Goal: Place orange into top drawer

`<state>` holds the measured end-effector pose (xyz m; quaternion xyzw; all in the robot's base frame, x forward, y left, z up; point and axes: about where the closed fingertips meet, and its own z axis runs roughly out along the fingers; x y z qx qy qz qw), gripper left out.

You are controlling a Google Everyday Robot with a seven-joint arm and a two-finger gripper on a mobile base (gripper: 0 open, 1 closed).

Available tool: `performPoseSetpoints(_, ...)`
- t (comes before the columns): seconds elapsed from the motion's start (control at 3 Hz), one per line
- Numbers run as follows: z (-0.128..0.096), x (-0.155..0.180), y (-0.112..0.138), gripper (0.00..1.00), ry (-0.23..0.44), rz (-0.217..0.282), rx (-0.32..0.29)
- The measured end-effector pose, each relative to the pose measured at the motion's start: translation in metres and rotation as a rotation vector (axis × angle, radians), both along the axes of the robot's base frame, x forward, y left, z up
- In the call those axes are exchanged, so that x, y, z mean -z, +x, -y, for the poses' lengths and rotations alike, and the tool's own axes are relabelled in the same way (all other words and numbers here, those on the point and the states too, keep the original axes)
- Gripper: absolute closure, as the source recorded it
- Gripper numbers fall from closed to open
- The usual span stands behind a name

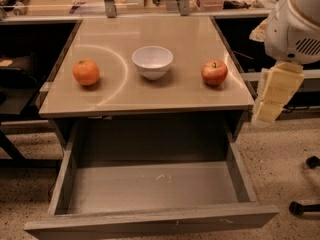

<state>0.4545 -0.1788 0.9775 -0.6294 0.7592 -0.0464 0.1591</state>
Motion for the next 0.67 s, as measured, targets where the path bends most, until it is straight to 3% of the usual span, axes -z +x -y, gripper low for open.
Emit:
performPoseSetpoints(0.33,-0.001,0.003,0.0,0.0,0.023,0.0,0.011)
performPoseSetpoints(0.67,-0.031,0.035,0.019,0.0,0.132,-0.019,0.044)
